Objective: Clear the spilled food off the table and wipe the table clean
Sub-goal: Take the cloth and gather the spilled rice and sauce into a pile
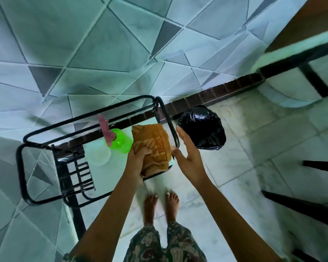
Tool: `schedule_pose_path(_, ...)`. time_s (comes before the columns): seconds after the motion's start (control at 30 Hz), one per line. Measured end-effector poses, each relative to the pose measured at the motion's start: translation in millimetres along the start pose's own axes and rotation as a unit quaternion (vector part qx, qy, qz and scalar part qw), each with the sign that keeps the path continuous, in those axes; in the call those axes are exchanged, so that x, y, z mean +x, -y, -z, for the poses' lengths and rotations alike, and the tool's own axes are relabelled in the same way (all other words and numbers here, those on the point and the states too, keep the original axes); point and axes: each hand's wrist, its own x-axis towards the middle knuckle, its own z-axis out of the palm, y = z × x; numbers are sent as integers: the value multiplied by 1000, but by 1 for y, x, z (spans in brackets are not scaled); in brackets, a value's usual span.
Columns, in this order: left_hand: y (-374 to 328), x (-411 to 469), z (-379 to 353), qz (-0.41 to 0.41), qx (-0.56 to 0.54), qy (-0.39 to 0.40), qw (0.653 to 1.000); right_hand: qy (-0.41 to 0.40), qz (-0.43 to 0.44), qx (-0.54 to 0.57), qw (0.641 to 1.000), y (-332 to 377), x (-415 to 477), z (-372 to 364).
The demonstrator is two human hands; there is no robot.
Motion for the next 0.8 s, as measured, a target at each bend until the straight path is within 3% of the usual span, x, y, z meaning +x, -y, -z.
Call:
schedule_pose_path(0.23,-63,-119,-28,-46,30,97,994,-56,29,-13,998,90,-78,58)
schedule_pose_path(0.4,-77,-175,-45,-66,92,159,981,-166,27,-1,986,120,-146,87)
schedule_pose_path(0.8,-2,-330,-128,-69,199,333,919,-434,3,18,901,121,-352,164)
